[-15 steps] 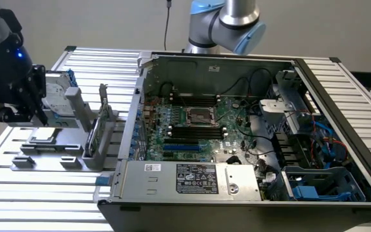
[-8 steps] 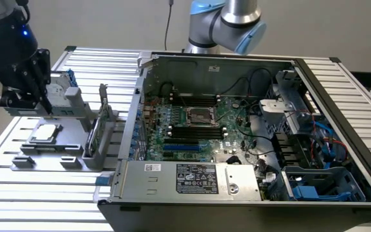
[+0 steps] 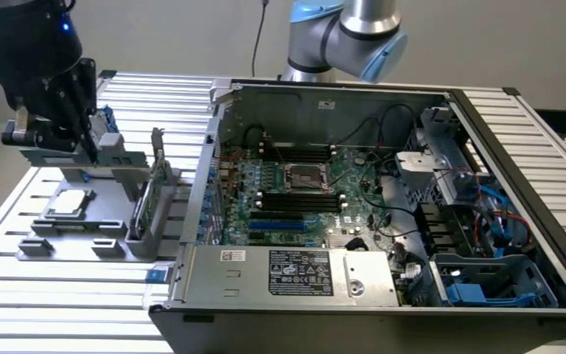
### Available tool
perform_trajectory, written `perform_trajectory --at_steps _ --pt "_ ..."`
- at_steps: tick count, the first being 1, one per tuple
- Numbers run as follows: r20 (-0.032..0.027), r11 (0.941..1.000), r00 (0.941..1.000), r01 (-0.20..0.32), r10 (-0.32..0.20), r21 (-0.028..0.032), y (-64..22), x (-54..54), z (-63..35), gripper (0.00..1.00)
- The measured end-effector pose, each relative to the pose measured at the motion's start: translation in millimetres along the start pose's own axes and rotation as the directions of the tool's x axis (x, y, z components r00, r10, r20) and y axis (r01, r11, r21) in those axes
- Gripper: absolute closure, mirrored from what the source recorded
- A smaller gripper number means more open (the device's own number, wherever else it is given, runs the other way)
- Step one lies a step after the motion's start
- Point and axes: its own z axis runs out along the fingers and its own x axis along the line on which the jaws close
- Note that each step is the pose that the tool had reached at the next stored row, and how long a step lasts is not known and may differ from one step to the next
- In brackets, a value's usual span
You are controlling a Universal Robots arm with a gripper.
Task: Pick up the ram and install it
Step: 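Pick up the ram and move it above insertion slot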
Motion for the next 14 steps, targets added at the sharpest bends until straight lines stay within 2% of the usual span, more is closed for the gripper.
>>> perform_trajectory --at_steps 5,14 --pt "-0.0003 1.0 1.0 0.003 -0.003 -0.0027 -22.4 -0.5 -6.0 0.87" --pt "-0.0003 1.0 1.0 0.003 -0.003 -0.003 -63.2 -1.4 -10.3 0.87"
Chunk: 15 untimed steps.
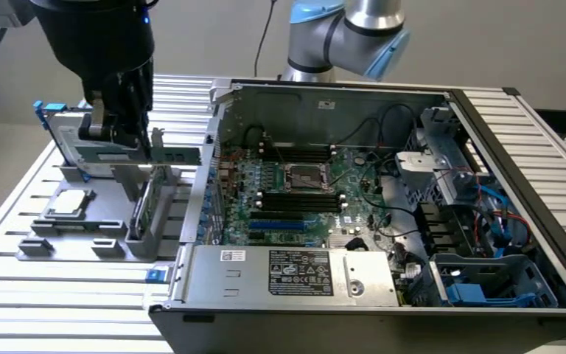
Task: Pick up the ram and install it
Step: 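Pick up the ram and move it above insertion slot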
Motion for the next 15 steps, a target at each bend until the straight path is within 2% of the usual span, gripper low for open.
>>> perform_trajectory --at_steps 6,15 --pt "0.0 1.0 1.0 0.0 0.0 0.0 -26.4 -3.5 -1.7 0.87" --pt "0.0001 1.0 1.0 0.0 0.0 0.0001 -55.4 -17.9 -2.6 0.87"
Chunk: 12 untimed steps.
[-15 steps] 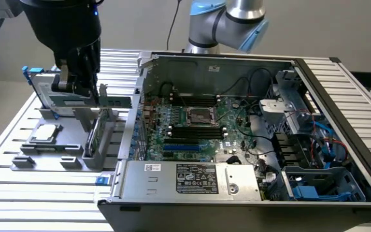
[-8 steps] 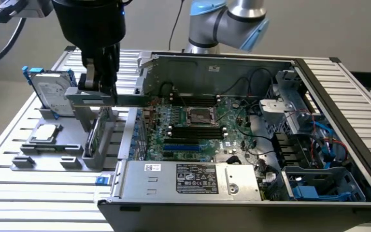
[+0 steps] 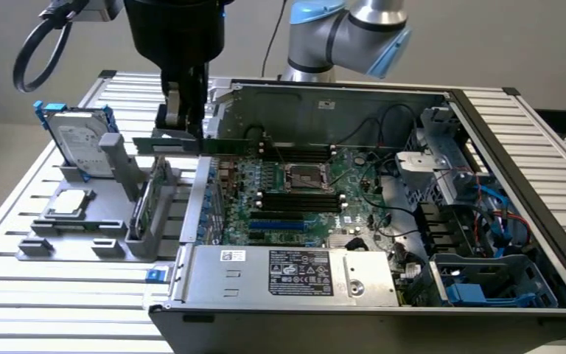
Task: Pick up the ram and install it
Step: 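Pick up the ram and move it above insertion slot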
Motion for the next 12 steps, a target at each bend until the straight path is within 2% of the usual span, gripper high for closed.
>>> perform_trajectory --at_steps 12 --pt "0.0 1.0 1.0 0.0 0.0 0.0 -36.4 -21.6 -1.0 0.87"
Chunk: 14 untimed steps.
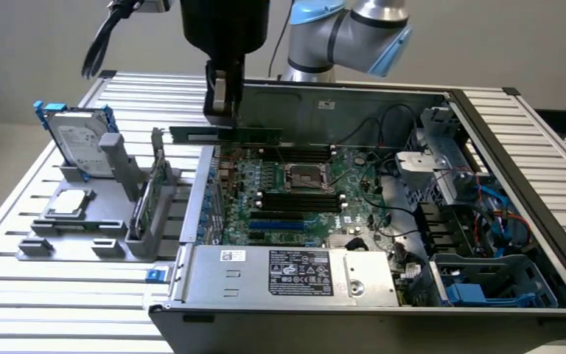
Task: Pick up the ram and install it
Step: 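Pick up the ram and move it above insertion slot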
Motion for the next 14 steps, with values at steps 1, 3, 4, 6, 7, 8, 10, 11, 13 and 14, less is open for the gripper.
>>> perform_trajectory --at_steps 1,3,4,6,7,8,10,11,13,14 --pt "0.0 1.0 1.0 0.0 0.0 0.0 -3.0 -1.9 -0.1 0.87" --pt "-0.0001 1.0 1.0 0.0 0.0 0.0 -9.1 -5.7 -0.3 0.87" --pt "-0.0001 1.0 1.0 0.0 0.0 -0.0001 -12.2 -7.6 -0.4 0.87" --pt "-0.0001 1.0 1.0 0.0 0.0 -0.0001 -18.3 -11.5 -0.5 0.87" --pt "-0.0001 1.0 1.0 0.0 0.0 -0.0001 -21.3 -13.5 -0.5 0.87" --pt "-0.0001 1.0 1.0 0.0 0.0 0.0 -24.6 -15.6 -0.6 0.87" --pt "-0.0001 1.0 1.0 0.0 0.0 0.0 -30.8 -19.6 -0.8 0.87" --pt "0.0 1.0 1.0 0.0 0.0 0.0 -33.9 -21.6 -0.8 0.87" --pt "-0.0001 1.0 1.0 0.0 0.0 -0.0001 -40.6 -25.5 -0.9 0.87" --pt "-0.0001 1.0 1.0 0.0 0.0 -0.0001 -44.1 -27.3 -0.8 0.87"
